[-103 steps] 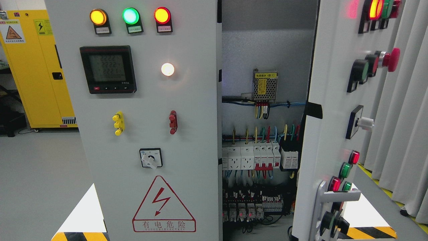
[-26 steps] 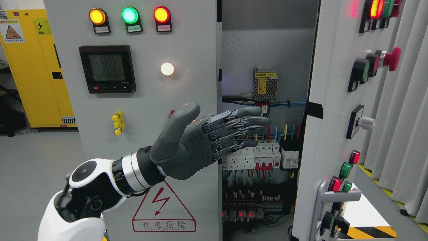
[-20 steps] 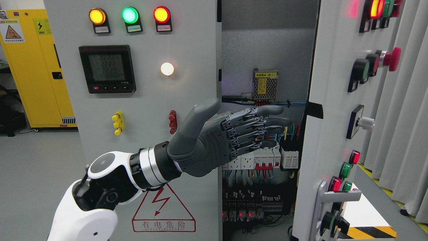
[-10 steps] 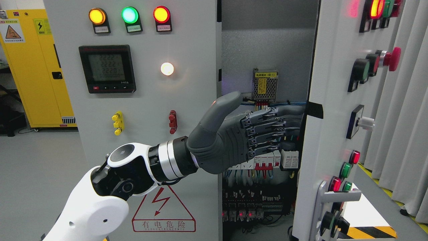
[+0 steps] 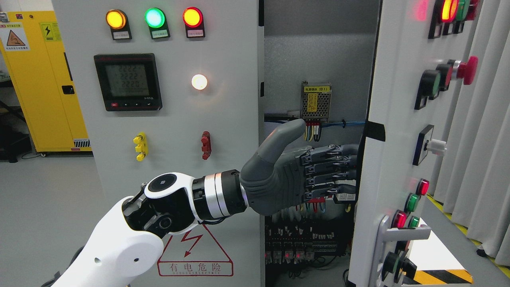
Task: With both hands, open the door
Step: 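Slide left hand fingers behind the edge of the push-button door, then push the push-button door outward with the left hand, swinging it open, then keep pushing the push-button door wider with the left hand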
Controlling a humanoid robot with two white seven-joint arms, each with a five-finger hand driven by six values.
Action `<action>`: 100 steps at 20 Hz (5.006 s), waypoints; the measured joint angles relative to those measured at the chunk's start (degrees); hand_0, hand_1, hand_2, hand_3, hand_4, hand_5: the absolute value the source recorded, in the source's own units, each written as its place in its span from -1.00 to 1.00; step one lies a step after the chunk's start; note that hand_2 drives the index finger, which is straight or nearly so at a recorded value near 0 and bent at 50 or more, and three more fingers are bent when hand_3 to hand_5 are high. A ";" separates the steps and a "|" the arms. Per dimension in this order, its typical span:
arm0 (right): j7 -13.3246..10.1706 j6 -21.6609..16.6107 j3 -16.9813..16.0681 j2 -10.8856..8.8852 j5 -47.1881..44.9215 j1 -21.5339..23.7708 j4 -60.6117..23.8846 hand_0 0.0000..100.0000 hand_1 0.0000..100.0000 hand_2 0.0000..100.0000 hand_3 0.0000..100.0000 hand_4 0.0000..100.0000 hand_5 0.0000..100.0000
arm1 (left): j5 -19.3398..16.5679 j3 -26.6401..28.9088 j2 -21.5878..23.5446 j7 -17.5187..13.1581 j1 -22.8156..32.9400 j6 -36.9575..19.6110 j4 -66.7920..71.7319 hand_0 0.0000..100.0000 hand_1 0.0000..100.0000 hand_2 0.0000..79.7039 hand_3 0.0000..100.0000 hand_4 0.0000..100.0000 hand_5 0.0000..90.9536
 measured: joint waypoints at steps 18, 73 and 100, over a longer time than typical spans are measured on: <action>0.00 0.00 0.00 0.00 0.00 0.13 0.00 -0.57 -0.88 -1.00 -1.00 -1.00 -1.00 | 0.90 -2.65 -4.57 0.07 -3.70 0.73 3.05 -1.00 -0.94 -0.89 -0.66 -0.75 -1.00; 0.00 0.00 -0.02 -0.44 0.00 0.83 0.00 -0.57 -0.86 -1.00 -1.00 -1.00 -1.00 | -3.77 -3.91 -27.61 10.76 -4.80 2.40 8.80 -1.00 -0.97 -1.00 -1.00 -1.00 -1.00; 0.00 0.00 -0.02 -0.66 0.00 1.68 0.00 -0.57 -0.85 -1.00 -1.00 -1.00 -1.00 | -4.46 -7.90 -29.11 10.13 -7.31 -0.86 13.63 -1.00 -1.00 -1.00 -1.00 -1.00 -1.00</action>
